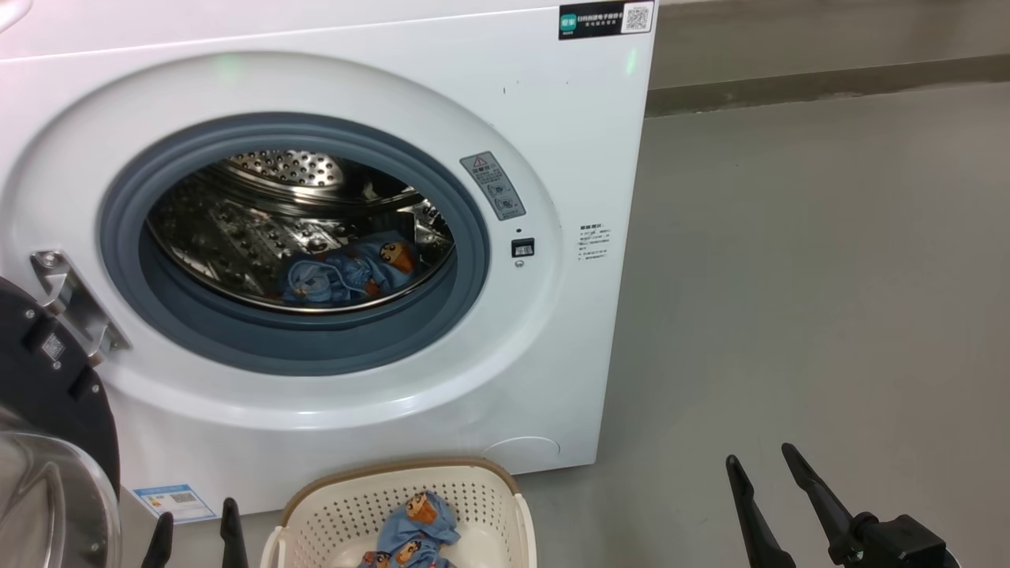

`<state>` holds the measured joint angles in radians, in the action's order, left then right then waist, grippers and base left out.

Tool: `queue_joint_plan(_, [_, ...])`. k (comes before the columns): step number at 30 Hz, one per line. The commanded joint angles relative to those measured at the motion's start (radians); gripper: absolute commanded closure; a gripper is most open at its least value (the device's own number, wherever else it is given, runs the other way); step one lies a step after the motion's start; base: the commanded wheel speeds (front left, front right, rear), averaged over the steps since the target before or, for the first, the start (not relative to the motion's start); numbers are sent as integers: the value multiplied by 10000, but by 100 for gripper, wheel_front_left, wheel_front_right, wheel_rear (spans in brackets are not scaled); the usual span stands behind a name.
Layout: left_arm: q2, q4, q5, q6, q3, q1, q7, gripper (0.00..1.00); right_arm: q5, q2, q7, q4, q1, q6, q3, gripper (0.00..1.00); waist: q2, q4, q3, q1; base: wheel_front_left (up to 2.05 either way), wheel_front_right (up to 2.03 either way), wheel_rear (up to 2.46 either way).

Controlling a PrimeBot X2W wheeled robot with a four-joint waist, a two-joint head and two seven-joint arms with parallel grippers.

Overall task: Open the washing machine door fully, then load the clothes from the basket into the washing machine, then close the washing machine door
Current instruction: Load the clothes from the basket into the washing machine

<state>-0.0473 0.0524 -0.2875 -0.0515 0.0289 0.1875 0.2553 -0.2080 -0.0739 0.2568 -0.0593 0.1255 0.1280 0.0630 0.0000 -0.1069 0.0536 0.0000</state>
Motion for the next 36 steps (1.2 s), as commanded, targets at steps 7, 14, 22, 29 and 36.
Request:
queue_joint_plan(7, [-31, -364, -134, -140, 188, -92, 64, 0, 41, -103, 49, 306, -81, 27, 189, 0, 0, 120, -20, 0, 0, 0, 0])
queue_joint_plan(14, [-30, -339, -163, -126, 205, -72, 64, 0, 41, -71, 49, 330, -91, 27, 201, 0, 0, 99, -102, 0, 0, 0, 0])
queue_joint_plan(22, [-30, -205, -155, -10, 122, -31, 64, 0, -10, 29, 49, 371, -128, 27, 194, 0, 0, -144, -339, 0, 0, 0, 0])
queue_joint_plan(29, [-49, 549, -121, 335, -312, -396, 10, 0, -51, 169, 49, 433, -151, 27, 293, 0, 0, -392, -1038, 0, 0, 0, 0])
queue_joint_plan(36, [-201, 1665, -856, 850, -435, -1548, -1353, 0, -356, 231, 49, 485, -640, 27, 476, 0, 0, -724, -2217, 0, 0, 0, 0])
